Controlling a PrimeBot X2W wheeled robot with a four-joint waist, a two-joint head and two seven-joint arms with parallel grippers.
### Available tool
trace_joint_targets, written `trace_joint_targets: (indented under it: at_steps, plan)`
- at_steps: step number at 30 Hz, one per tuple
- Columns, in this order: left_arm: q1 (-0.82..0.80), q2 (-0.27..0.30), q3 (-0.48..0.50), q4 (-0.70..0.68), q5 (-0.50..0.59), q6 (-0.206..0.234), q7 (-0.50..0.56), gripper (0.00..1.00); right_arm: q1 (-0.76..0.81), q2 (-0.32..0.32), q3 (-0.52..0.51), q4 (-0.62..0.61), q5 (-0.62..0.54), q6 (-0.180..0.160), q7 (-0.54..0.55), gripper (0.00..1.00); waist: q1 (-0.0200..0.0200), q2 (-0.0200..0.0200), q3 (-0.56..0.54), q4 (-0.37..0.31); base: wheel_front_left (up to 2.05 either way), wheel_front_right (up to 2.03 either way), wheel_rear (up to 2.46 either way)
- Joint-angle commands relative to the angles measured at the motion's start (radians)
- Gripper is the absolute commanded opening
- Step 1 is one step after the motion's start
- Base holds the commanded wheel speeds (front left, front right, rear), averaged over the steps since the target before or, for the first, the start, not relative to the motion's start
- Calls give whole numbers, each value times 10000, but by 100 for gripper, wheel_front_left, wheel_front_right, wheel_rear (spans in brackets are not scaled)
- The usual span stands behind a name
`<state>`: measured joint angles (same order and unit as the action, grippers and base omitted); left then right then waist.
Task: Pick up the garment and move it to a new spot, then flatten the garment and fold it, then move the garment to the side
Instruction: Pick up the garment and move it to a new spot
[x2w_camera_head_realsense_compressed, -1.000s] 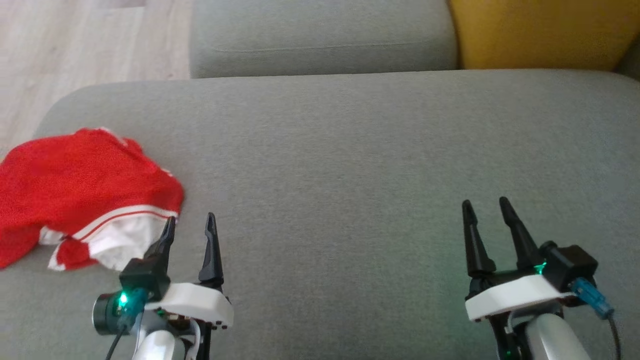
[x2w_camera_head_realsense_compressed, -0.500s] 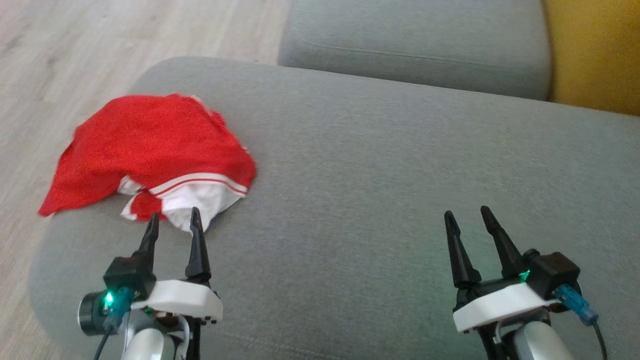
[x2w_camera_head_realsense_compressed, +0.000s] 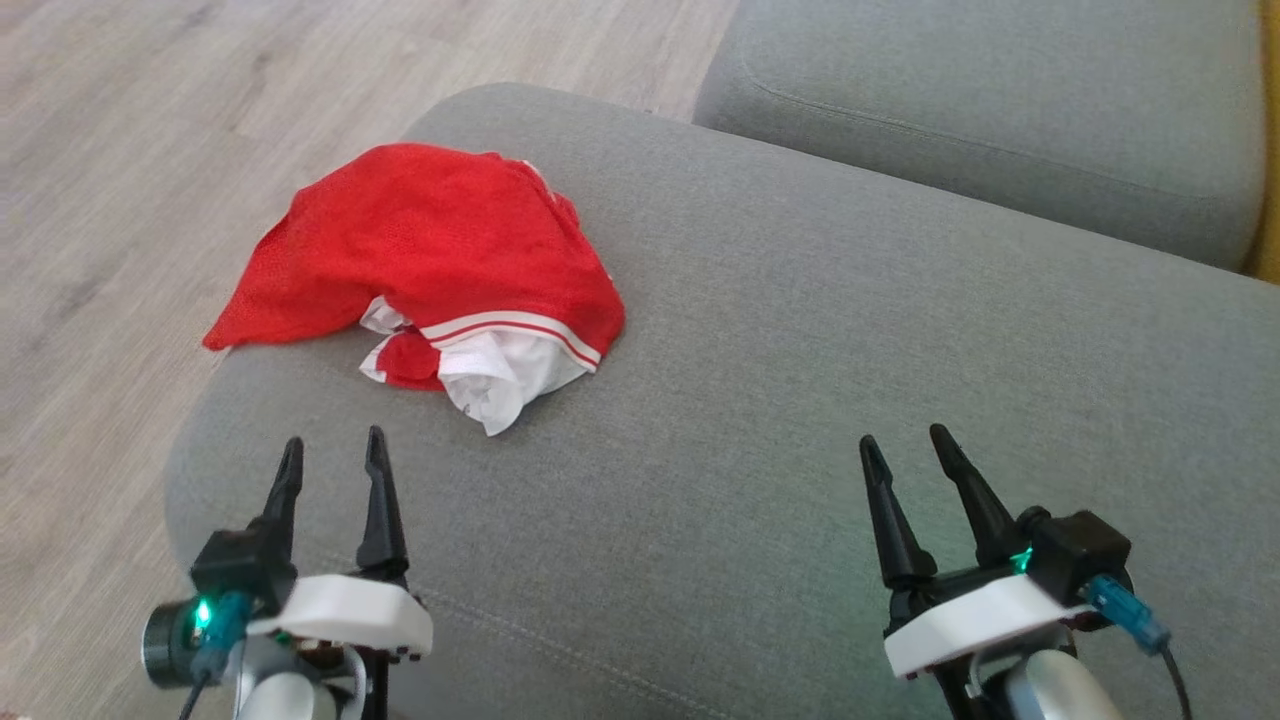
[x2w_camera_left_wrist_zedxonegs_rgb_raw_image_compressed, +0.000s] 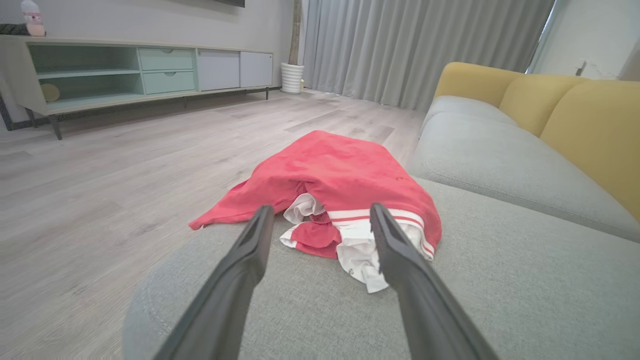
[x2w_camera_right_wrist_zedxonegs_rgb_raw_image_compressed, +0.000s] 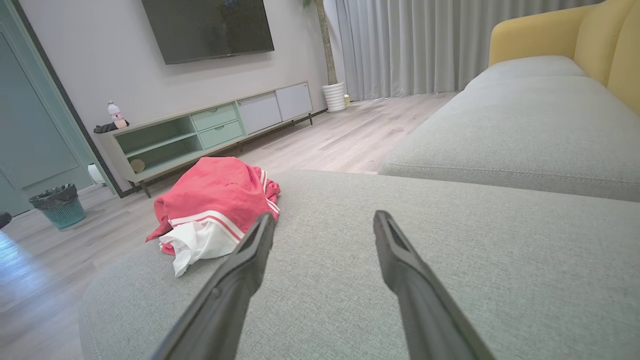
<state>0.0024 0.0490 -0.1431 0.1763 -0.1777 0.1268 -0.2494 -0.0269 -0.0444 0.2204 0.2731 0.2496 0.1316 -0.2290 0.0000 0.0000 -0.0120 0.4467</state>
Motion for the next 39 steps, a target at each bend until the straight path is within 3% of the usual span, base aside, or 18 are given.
trace_joint_targets:
  at_steps: [1, 15, 26, 34, 39]
  plan:
    - [-307, 13, 429, -427, -52, 96, -124, 100, -234, -58, 255, -240, 88, -9, -112, 100, 0, 0, -10, 62, 0, 0, 0]
    - [-297, 13, 661, -602, -60, 131, -124, 100, -227, -58, 481, -16, 202, -9, -199, 100, 0, 0, -36, -158, 0, 0, 0]
    - [-908, 34, 1221, -418, 73, -49, -124, 100, -518, -58, 29, -419, -160, -9, -83, 100, 0, 0, 693, -566, 0, 0, 0]
    - [-2747, 765, 1449, 1369, 461, -365, -99, 100, -680, -58, -1093, -1704, -736, -9, 451, 100, 0, 0, 1922, -1022, 0, 0, 0]
    - [-4674, 1301, 1489, 2900, 335, -698, 722, 100, -766, -58, -1667, -2744, -1247, -9, 991, 100, 0, 0, 2806, -1260, 0, 0, 0]
